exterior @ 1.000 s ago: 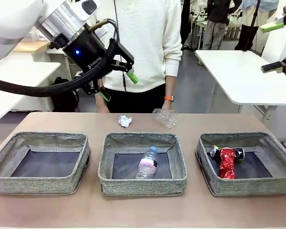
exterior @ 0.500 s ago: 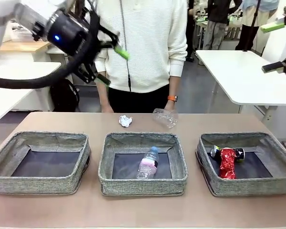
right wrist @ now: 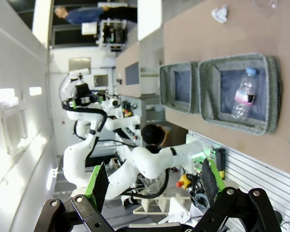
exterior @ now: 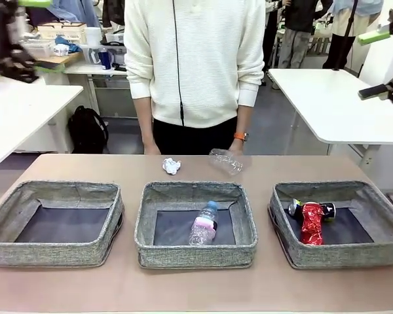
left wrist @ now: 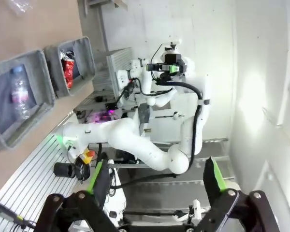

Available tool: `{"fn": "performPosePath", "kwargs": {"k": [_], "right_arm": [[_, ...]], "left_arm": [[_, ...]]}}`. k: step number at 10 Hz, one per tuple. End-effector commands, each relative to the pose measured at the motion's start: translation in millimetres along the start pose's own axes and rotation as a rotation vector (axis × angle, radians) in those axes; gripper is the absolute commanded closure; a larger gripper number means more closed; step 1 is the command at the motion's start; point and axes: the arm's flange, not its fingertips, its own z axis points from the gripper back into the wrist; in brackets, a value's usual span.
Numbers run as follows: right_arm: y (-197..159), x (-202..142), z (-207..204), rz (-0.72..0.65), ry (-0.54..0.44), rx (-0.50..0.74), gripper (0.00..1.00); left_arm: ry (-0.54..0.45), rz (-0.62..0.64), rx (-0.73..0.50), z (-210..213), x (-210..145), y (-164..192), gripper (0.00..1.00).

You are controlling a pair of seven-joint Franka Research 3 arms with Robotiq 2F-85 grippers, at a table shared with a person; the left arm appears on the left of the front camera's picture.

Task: Sort the waste into the appropriate baskets.
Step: Place the picked waste into the Fabric basket indicated by the person.

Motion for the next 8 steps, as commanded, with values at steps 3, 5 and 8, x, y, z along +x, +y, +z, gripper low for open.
{"fn": "performPosePath", "kwargs": {"k": [3, 5, 8], "right_arm": [[2, 0, 2, 0.015, 0.005, 0.016, 0.00], [2, 0, 2, 0.015, 0.005, 0.016, 0.00], [2, 0, 2, 0.015, 0.005, 0.016, 0.00]], "left_arm": [[0.022, -0.014, 0.027, 23, -39, 64, 0.00], [-0.005, 0.001, -0.014, 40, -38, 57, 0.00], [-0.005, 0.001, -0.014, 40, -38, 57, 0.00]]}}
